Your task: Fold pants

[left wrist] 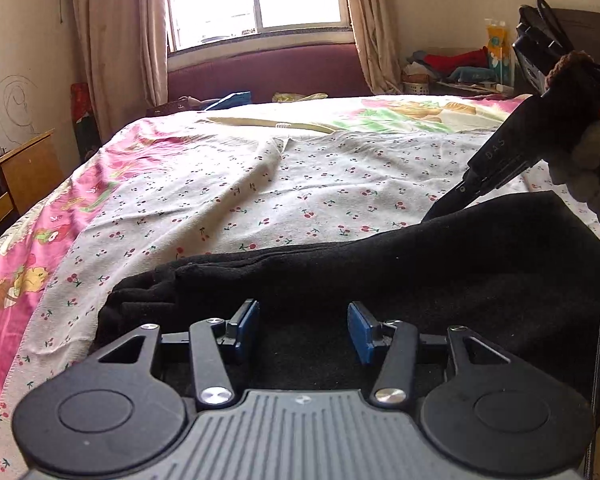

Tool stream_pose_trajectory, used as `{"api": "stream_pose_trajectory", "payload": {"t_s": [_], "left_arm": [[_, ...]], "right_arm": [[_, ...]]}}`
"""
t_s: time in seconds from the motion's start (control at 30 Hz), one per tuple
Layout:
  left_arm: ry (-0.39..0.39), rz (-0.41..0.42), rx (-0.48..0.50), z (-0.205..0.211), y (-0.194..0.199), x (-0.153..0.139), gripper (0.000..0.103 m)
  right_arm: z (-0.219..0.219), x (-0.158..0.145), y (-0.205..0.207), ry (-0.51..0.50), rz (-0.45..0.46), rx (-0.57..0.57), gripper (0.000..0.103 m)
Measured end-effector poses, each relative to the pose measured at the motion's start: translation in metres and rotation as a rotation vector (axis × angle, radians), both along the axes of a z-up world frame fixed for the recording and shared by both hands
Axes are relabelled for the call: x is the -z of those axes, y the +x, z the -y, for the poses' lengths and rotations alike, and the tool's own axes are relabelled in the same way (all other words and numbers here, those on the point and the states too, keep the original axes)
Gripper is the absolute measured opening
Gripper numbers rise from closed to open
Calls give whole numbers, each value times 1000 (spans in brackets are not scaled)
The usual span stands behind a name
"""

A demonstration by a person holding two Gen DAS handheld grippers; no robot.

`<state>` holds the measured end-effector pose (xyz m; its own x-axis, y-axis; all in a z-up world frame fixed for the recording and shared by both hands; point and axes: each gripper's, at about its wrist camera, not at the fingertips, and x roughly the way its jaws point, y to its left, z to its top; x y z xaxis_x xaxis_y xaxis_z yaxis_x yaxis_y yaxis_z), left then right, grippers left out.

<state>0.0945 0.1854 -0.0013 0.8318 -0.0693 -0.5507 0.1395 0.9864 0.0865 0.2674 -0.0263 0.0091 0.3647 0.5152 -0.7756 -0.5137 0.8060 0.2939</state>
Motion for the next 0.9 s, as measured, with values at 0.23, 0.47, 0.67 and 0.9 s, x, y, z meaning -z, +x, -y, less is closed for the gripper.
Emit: {"api": "stream_pose_trajectory", "payload": {"t_s": [0.23,0.47,0.67,0.9], "left_arm": [[22,1,-151,-33,-13,2,67],[40,67,-195,-47,-59,-26,66],[-11,21,-210,-48,-71,-21,67],[-6,28,-188,-53,-93,-16,70]], "right_arm": [[29,23,2,-59,39,316,0],[-18,-47,-83,-52,296,40,9],[-94,-35,-123,-8,211,-184,12],[-146,-15,-168,14,198,-334,35]]}}
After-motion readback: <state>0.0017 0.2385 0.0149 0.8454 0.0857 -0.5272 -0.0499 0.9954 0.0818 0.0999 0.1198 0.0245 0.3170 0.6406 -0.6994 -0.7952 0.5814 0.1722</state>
